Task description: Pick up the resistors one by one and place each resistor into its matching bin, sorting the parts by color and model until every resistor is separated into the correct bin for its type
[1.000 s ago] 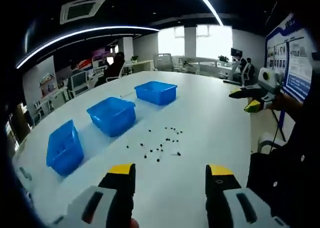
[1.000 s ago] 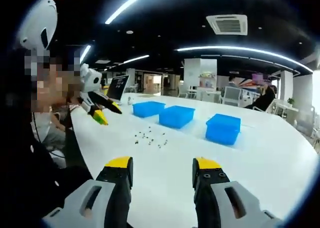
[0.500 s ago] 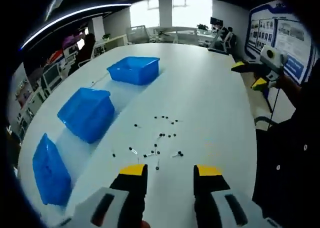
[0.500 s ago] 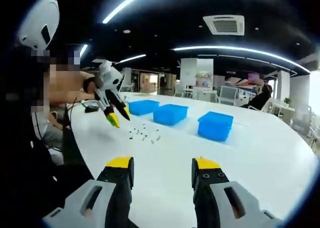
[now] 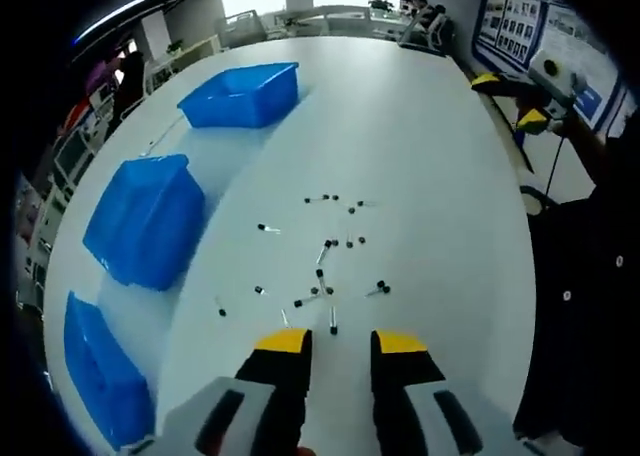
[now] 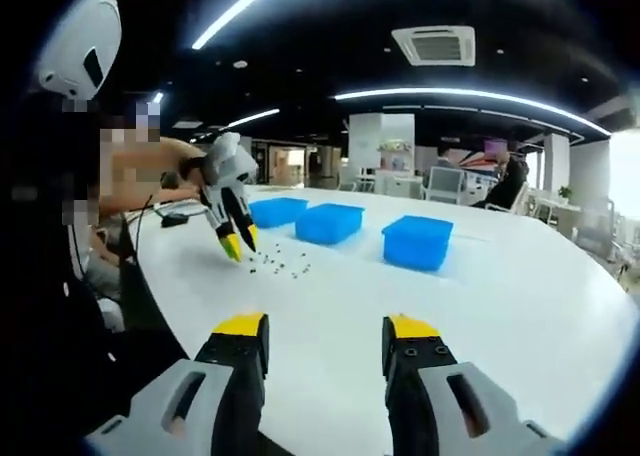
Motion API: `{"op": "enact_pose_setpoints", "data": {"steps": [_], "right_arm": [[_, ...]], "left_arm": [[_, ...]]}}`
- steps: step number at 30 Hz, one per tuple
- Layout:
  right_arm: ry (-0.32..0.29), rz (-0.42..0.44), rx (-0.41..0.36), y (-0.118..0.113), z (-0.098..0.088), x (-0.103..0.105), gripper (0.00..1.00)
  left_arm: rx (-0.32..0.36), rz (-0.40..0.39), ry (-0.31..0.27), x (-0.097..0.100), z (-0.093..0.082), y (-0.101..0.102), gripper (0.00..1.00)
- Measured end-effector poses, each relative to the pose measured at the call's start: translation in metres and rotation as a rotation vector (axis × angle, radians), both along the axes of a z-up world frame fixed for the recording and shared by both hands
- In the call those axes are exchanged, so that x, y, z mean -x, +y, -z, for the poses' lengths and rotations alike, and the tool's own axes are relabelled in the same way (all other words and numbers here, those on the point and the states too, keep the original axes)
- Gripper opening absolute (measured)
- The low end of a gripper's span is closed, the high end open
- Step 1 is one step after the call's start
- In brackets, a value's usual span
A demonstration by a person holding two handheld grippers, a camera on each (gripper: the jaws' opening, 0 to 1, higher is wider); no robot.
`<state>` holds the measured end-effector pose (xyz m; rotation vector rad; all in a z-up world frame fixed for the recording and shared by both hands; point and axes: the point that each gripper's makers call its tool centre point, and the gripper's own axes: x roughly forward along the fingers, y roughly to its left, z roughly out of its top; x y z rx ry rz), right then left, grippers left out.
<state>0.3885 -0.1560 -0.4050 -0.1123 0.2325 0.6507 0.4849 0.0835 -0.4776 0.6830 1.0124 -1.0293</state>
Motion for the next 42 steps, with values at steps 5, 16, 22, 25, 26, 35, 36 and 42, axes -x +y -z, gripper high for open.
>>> {"op": "enact_pose_setpoints", "data": {"steps": [5, 16, 22, 25, 26, 35, 36, 42], "right_arm": [[0.007, 0.013, -0.004, -0.004, 0.001, -0.001, 0.46], [0.017, 0.027, -0.005, -0.006, 0.003, 0.000, 0.46], [0.022, 0.022, -0.003, -0.006, 0.005, 0.000, 0.46], [0.026, 0.022, -0.002, -0.006, 0.008, 0.000, 0.46], [0.027, 0.022, 0.000, -0.006, 0.008, 0.000, 0.46], [0.022, 0.013, 0.001, -0.004, 0.007, 0.002, 0.46], [0.020, 0.012, 0.000, -0.003, 0.006, 0.002, 0.45], [0.009, 0.013, -0.008, -0.002, 0.002, 0.001, 0.45]], "left_arm": [[0.002, 0.008, 0.035, -0.002, 0.001, -0.002, 0.24], [-0.010, -0.003, 0.068, -0.008, 0.004, 0.001, 0.13], [-0.009, 0.022, 0.062, -0.006, 0.005, -0.004, 0.10], [-0.003, 0.040, 0.075, -0.002, 0.006, -0.007, 0.06], [-0.002, 0.040, 0.077, -0.002, 0.006, -0.007, 0.06], [0.088, -0.038, 0.080, 0.002, 0.006, -0.005, 0.06], [0.111, -0.053, 0.073, 0.001, 0.005, -0.004, 0.05], [0.372, -0.219, -0.032, -0.005, -0.016, 0.003, 0.05]]}}
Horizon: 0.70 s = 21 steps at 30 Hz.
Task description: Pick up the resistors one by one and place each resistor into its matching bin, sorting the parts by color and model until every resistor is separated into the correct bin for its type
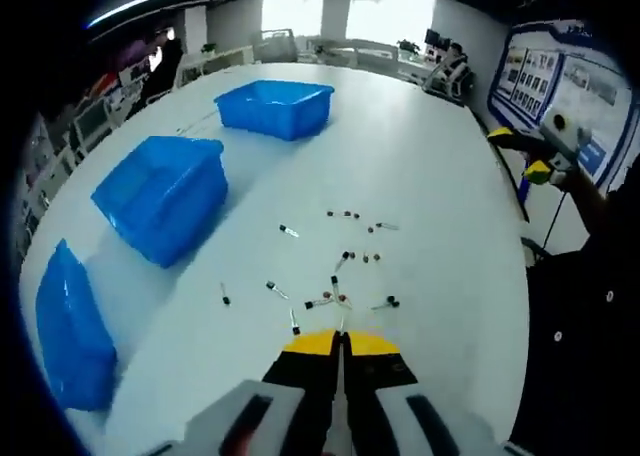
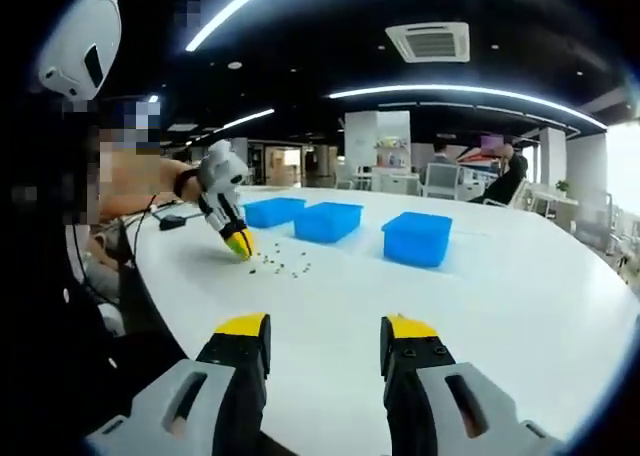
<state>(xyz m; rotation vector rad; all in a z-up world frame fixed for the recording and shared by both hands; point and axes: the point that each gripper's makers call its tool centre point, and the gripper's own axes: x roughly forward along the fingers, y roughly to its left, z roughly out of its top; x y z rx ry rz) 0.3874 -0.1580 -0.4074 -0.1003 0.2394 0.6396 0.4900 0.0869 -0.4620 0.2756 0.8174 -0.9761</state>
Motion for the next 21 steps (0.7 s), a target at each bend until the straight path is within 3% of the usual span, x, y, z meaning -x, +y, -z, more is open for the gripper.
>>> {"op": "enact_pose_setpoints", "data": {"steps": [3, 6, 9, 11, 13, 16, 18, 21], "right_arm": [[-0.005, -0.003, -0.001, 0.002, -0.003, 0.000, 0.45], [-0.012, -0.004, 0.001, 0.006, -0.005, -0.001, 0.45], [-0.016, -0.003, 0.001, 0.009, -0.007, -0.001, 0.45], [-0.016, -0.005, -0.001, 0.011, -0.008, -0.001, 0.45], [-0.017, -0.010, -0.003, 0.015, -0.010, 0.000, 0.45], [-0.018, -0.022, -0.001, 0.021, -0.013, 0.001, 0.45], [-0.021, -0.030, 0.006, 0.023, -0.014, 0.003, 0.45], [-0.027, -0.035, 0.009, 0.025, -0.016, 0.004, 0.45]], "left_arm": [[0.168, -0.090, -0.079, 0.000, -0.025, -0.002, 0.05], [0.250, -0.179, -0.211, -0.003, -0.047, 0.004, 0.05], [0.361, -0.263, -0.292, 0.004, -0.068, 0.005, 0.05], [0.444, -0.310, -0.311, 0.010, -0.080, 0.005, 0.05], [0.514, -0.383, -0.386, 0.013, -0.098, 0.013, 0.05], [0.544, -0.461, -0.468, 0.009, -0.116, 0.027, 0.05], [0.554, -0.510, -0.558, 0.003, -0.133, 0.040, 0.05], [0.577, -0.526, -0.589, -0.001, -0.148, 0.044, 0.05]]}}
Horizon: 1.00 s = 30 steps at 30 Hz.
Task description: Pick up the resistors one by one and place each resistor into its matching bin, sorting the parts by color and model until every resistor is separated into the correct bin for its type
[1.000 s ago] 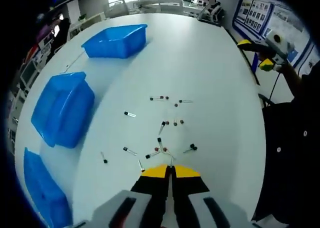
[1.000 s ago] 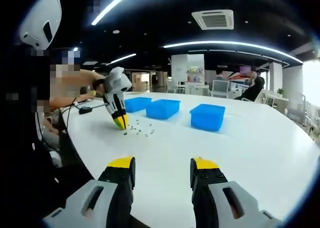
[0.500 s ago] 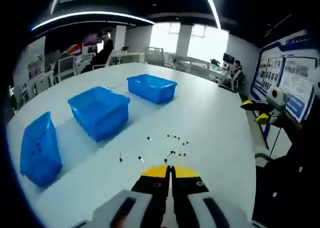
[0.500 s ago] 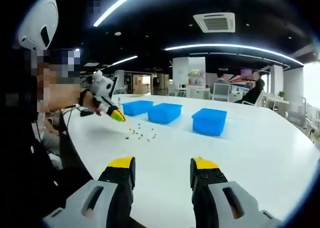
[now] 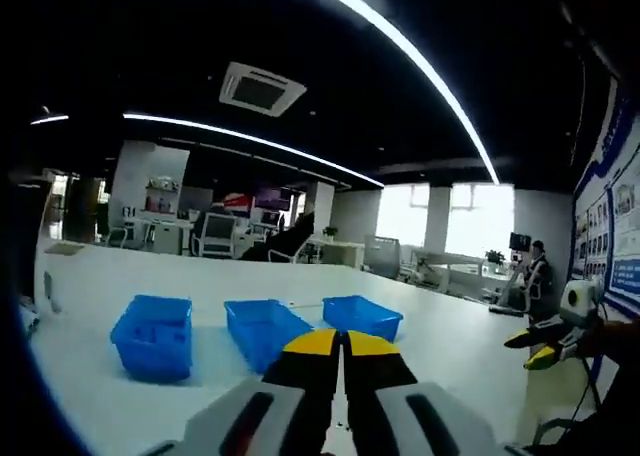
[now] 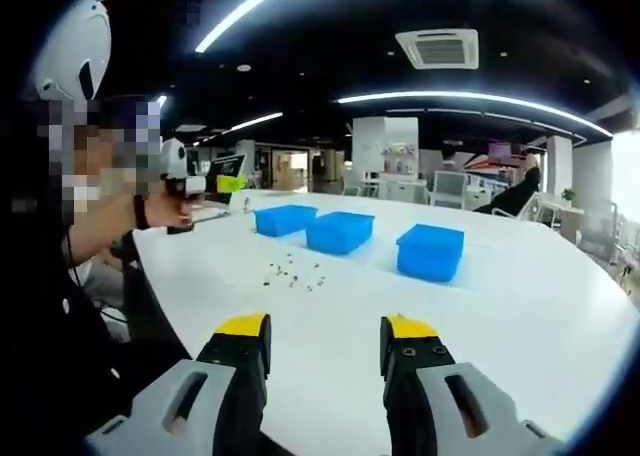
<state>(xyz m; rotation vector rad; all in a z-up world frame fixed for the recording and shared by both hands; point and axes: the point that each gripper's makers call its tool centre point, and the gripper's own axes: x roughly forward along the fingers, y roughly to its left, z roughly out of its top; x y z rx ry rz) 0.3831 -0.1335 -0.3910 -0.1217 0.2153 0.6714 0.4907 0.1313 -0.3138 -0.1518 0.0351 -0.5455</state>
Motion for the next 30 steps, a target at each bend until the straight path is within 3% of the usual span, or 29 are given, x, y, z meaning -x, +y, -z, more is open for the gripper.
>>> {"op": "enact_pose_setpoints", "data": {"steps": [4, 8, 12, 15, 18, 25, 30], "right_arm": [[-0.010, 0.004, 0.001, 0.000, -0.003, 0.002, 0.45], [-0.024, 0.005, 0.015, 0.000, -0.008, 0.005, 0.45], [-0.039, 0.023, 0.012, -0.006, -0.013, 0.009, 0.45], [-0.039, 0.043, -0.003, -0.012, -0.014, 0.009, 0.45], [-0.037, 0.050, 0.000, -0.014, -0.013, 0.008, 0.45], [-0.041, 0.061, -0.002, -0.016, -0.015, 0.007, 0.45], [-0.035, 0.069, -0.009, -0.017, -0.013, 0.007, 0.44]], "left_arm": [[-0.035, -0.005, -0.043, -0.021, -0.012, -0.002, 0.05], [-0.070, -0.004, -0.099, -0.055, -0.020, -0.015, 0.05], [-0.079, 0.001, -0.101, -0.089, -0.026, -0.031, 0.05], [-0.118, 0.000, -0.096, -0.118, -0.031, -0.033, 0.05], [-0.113, -0.018, -0.094, -0.144, -0.036, -0.037, 0.05], [-0.152, -0.073, -0.045, -0.189, -0.024, -0.036, 0.05], [-0.167, -0.101, -0.010, -0.202, -0.008, -0.042, 0.05]]}}
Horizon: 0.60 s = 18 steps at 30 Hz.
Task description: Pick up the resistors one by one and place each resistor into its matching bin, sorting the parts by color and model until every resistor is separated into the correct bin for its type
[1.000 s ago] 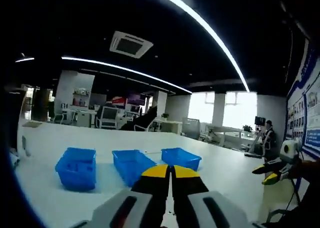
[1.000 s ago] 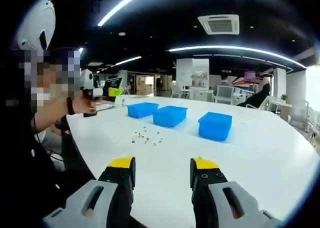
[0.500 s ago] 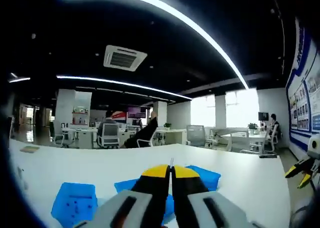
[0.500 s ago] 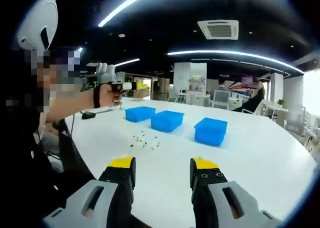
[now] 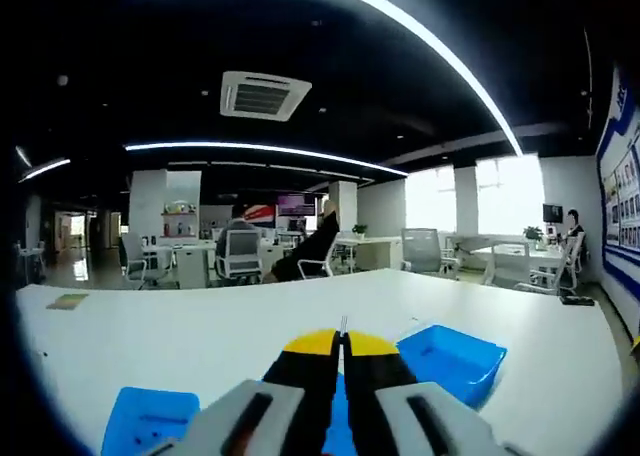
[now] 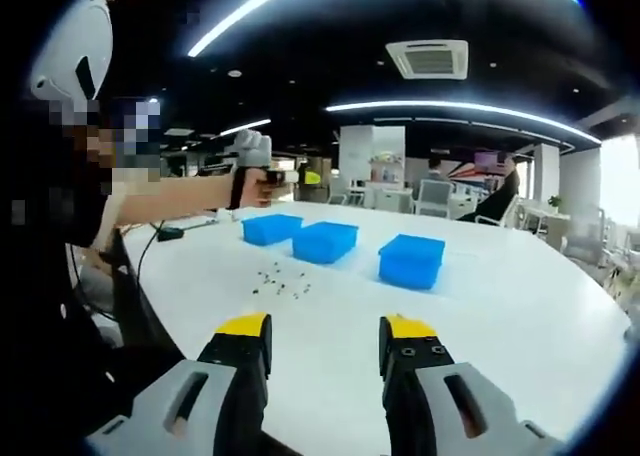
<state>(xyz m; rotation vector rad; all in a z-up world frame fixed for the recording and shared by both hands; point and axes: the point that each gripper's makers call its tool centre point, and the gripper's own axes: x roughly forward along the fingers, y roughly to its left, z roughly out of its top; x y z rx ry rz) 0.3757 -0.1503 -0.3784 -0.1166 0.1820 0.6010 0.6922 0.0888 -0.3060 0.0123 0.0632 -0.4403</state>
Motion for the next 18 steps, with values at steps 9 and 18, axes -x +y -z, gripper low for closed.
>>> {"op": "enact_pose_setpoints", "data": {"steps": [9, 18], "right_arm": [[0.004, 0.005, -0.006, -0.002, 0.001, 0.001, 0.44], [0.008, -0.005, -0.011, 0.001, 0.001, -0.001, 0.44]], "left_arm": [[-0.014, -0.002, -0.007, 0.001, 0.001, -0.002, 0.24], [0.002, 0.051, 0.009, 0.041, 0.003, 0.006, 0.36]]}}
